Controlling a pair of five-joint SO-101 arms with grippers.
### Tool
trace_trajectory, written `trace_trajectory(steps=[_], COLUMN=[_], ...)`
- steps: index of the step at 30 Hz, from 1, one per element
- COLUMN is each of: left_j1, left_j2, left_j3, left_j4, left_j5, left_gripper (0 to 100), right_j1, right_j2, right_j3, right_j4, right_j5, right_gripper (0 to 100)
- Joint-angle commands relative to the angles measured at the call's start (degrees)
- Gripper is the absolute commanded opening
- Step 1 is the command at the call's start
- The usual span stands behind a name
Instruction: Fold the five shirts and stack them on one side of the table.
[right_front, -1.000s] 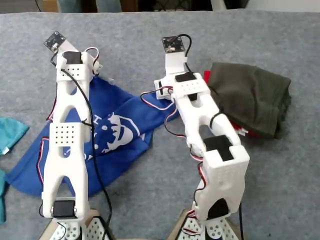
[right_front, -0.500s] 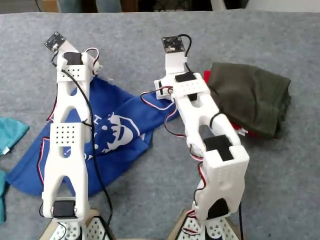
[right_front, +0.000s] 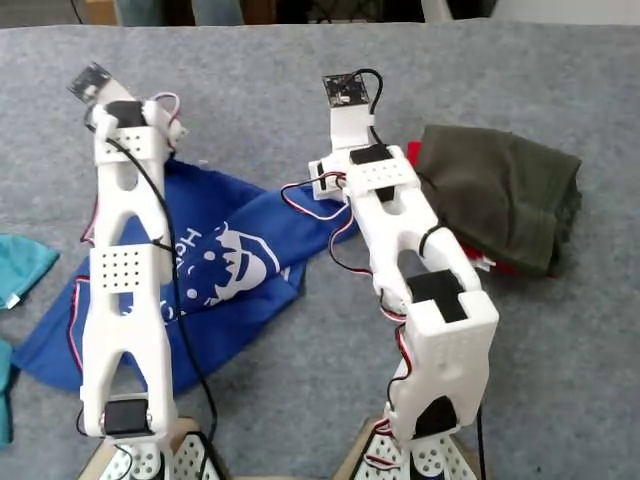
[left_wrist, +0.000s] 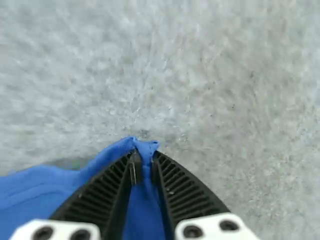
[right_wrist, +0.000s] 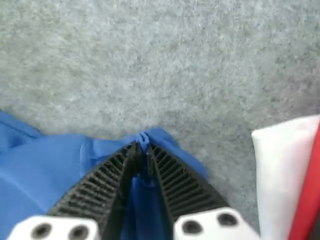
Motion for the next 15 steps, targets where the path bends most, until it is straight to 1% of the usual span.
trace_trajectory(steps=[1,3,6,15], left_j1=[-1.80,-2.07,-3.03,-8.04], left_j2=[-7.82,-11.34,-18.64,-44.48], left_j3=[-7.08,-6.99,-6.90,-6.29], left_j4=[4.75,6.42,8.88,11.08], left_j5=[-1.85,-4.48,-6.15,-12.40], left_gripper=[3,3,3,3], right_j1=[0.00,0.09,-0.09,-0.18], right_j2=[-9.98,-15.43,-23.43,-41.01], right_j3=[-7.34,-11.30,-17.54,-31.69], right_j4=[5.63,9.23,13.19,14.24], right_j5=[0.35,0.44,0.53,0.53], right_gripper=[1.4,1.3,1.3,1.3])
